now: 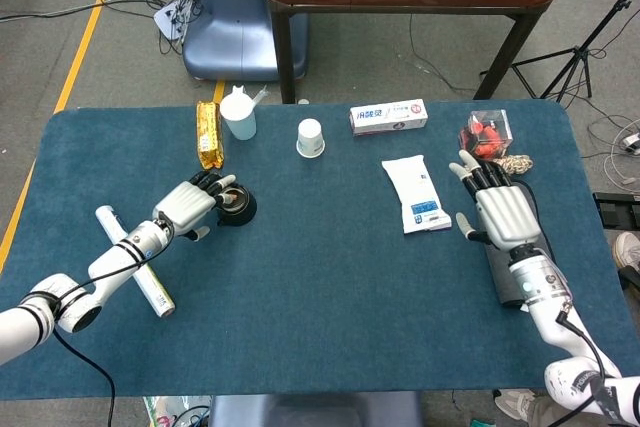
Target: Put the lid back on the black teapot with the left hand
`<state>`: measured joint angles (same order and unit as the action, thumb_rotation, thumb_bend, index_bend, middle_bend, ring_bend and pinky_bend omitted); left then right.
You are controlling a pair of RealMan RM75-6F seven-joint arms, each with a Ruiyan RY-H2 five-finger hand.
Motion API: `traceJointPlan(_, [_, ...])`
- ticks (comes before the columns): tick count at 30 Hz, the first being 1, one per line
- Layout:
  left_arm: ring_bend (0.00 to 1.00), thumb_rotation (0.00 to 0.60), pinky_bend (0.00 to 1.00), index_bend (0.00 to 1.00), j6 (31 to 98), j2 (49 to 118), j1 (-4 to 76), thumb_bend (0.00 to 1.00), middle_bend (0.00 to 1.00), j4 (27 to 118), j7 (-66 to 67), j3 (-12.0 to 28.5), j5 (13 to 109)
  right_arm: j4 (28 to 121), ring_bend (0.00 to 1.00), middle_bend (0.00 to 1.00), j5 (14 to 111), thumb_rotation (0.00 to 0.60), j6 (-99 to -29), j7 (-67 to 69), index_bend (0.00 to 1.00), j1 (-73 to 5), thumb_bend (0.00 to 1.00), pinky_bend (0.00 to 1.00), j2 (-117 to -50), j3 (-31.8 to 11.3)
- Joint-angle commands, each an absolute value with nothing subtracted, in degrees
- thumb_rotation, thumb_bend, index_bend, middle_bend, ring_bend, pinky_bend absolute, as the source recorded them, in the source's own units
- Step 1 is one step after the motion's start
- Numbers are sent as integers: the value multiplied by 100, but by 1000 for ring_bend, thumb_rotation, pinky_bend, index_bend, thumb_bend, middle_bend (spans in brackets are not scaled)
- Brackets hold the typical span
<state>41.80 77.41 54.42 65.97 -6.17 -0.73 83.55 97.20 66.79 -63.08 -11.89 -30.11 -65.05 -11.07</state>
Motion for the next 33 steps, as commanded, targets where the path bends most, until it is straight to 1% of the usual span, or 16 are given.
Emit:
traceJointPlan(1, [0, 600, 0, 234, 4170, 7765, 5419, 322, 0, 6569, -615, -78, 8363, 9725, 0, 0, 6687, 600, -6317, -1187, 29, -3003, 435, 0, -6509, -1101])
traceJointPlan(13, [0, 600, 0, 244, 4175, 7861, 5356, 323, 0, 6472, -741, -79, 8481, 9767, 0, 0, 6675, 600, -6340, -1236, 29, -3001, 436, 0, -6508, -1112])
traceJointPlan(33, [0, 600, 0, 250, 4265, 7909, 5261, 322, 0, 6586, -614, -19, 8519, 9821, 0, 0, 6799, 600, -6447, -1138, 29, -2893, 435, 0, -6462, -1067])
